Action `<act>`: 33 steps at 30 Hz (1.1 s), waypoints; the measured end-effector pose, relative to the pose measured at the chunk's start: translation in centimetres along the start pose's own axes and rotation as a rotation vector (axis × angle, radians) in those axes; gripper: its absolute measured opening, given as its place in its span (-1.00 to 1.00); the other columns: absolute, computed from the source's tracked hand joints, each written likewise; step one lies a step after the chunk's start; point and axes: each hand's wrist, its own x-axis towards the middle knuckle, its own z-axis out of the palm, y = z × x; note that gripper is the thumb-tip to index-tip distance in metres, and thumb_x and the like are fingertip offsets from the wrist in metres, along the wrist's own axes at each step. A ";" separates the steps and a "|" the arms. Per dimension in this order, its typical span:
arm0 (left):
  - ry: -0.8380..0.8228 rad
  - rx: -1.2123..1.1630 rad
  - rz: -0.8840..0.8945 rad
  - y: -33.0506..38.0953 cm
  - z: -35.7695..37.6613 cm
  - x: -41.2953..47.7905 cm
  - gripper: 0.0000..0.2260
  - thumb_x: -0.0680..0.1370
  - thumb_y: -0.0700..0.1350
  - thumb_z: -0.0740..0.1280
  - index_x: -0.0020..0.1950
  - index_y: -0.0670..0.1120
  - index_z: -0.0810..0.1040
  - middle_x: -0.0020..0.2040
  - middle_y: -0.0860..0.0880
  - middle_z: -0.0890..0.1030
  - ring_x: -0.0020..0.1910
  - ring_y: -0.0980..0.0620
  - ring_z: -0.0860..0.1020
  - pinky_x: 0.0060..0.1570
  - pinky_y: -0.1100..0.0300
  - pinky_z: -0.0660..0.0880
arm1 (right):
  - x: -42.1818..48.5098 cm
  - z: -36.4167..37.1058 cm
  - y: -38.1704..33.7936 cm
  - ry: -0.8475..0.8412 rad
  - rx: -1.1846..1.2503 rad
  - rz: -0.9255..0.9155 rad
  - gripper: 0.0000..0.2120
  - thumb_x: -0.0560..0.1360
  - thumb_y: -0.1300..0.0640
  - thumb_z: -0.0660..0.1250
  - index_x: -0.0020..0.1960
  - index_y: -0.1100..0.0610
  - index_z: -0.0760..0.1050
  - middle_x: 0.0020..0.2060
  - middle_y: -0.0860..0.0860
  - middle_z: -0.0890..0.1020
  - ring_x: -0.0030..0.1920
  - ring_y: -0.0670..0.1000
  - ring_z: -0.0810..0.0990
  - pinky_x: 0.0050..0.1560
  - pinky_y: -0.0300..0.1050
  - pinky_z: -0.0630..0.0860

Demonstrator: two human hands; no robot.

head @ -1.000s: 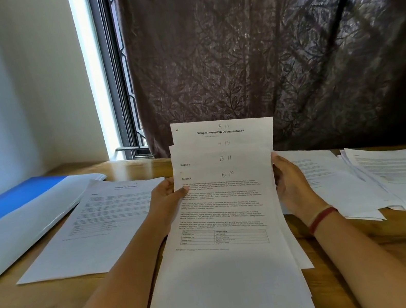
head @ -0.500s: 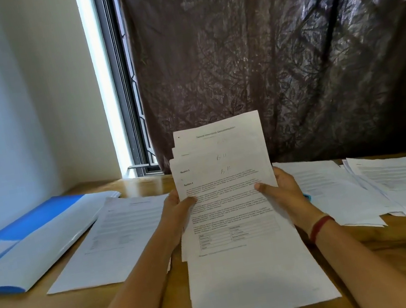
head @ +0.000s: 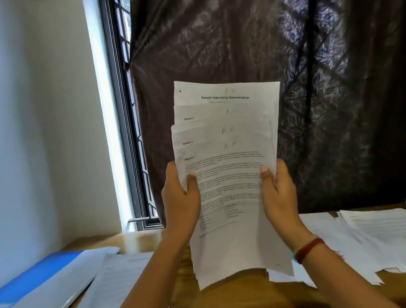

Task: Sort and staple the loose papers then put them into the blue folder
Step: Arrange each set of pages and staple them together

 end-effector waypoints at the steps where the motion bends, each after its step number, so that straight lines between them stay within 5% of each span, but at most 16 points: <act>1: -0.005 0.004 -0.004 -0.2 0.1 -0.8 -0.91 0.65 -0.12 0.24 0.12 0.01 0.37 -0.07 0.22 0.53 -0.13 0.37 0.56 -0.30 0.54 0.45 | -0.4 0.0 0.2 -0.013 -0.014 0.001 -0.84 0.64 -0.02 0.10 0.18 -0.02 0.32 -0.09 -0.12 0.57 -0.13 -0.12 0.61 -0.21 -0.31 0.52; 5: -0.070 -0.001 -0.074 -2.2 -0.4 -5.0 -0.88 0.65 -0.16 0.19 0.14 0.02 0.32 -0.03 0.19 0.50 -0.06 0.21 0.56 -0.26 0.50 0.48 | -2.5 -0.3 2.3 -0.113 -0.009 0.074 -0.76 0.62 0.02 0.19 0.26 -0.04 0.26 -0.02 -0.20 0.53 -0.03 -0.14 0.58 -0.14 -0.29 0.54; 9: -0.151 -0.001 -0.169 -4.6 -1.2 -8.3 -0.77 0.64 -0.24 0.18 0.23 0.00 0.30 0.04 0.19 0.48 0.00 0.31 0.50 -0.16 0.56 0.44 | -4.1 -1.1 3.9 -0.132 -0.069 0.142 -0.61 0.58 0.12 0.30 0.33 -0.04 0.23 0.03 -0.20 0.46 0.00 -0.17 0.51 -0.09 -0.35 0.47; 13: -0.193 0.039 -0.219 -5.3 -1.3 -8.7 -0.82 0.66 -0.21 0.14 0.24 -0.03 0.33 0.03 0.21 0.48 0.00 0.26 0.51 -0.19 0.55 0.44 | -4.3 -1.2 4.1 -0.129 -0.128 0.197 -0.70 0.62 0.22 0.20 0.31 0.02 0.29 0.06 -0.08 0.48 0.10 -0.02 0.52 -0.01 -0.20 0.50; 15: -0.163 0.026 -0.232 -4.7 -1.2 -8.1 -0.81 0.66 -0.23 0.13 0.22 0.00 0.31 0.02 0.21 0.47 -0.01 0.29 0.49 -0.20 0.55 0.44 | -4.0 -1.0 3.3 -0.107 -0.110 0.157 -0.72 0.62 0.25 0.18 0.28 0.02 0.30 0.03 -0.10 0.48 0.02 -0.11 0.52 0.04 -0.17 0.49; 23: -0.108 0.019 -0.366 -5.1 -1.6 -8.9 -0.71 0.61 -0.30 0.17 0.32 -0.11 0.32 0.11 0.00 0.52 0.04 0.10 0.52 -0.12 0.39 0.45 | -4.5 -1.6 3.8 -0.135 -0.042 0.234 -0.56 0.58 0.18 0.28 0.37 0.01 0.18 0.01 -0.18 0.45 -0.02 -0.17 0.49 -0.11 -0.35 0.46; 30: -0.110 0.045 -0.416 -5.8 -1.2 -9.0 -0.70 0.61 -0.33 0.10 0.31 -0.11 0.33 0.14 -0.03 0.51 0.11 0.02 0.49 -0.12 0.39 0.44 | -5.2 -1.3 4.6 -0.161 -0.131 0.265 -0.78 0.63 0.18 0.18 0.22 -0.03 0.26 0.10 -0.05 0.45 0.10 -0.06 0.44 0.13 -0.09 0.47; 33: -0.075 0.024 -0.383 -5.5 -0.9 -8.3 -0.70 0.60 -0.35 0.09 0.29 -0.10 0.33 0.17 -0.07 0.52 0.13 0.00 0.51 0.04 0.18 0.54 | -4.9 -1.0 4.3 -0.079 -0.074 0.239 -0.76 0.62 0.19 0.20 0.22 -0.03 0.27 0.10 -0.05 0.47 0.08 -0.04 0.47 0.13 -0.07 0.50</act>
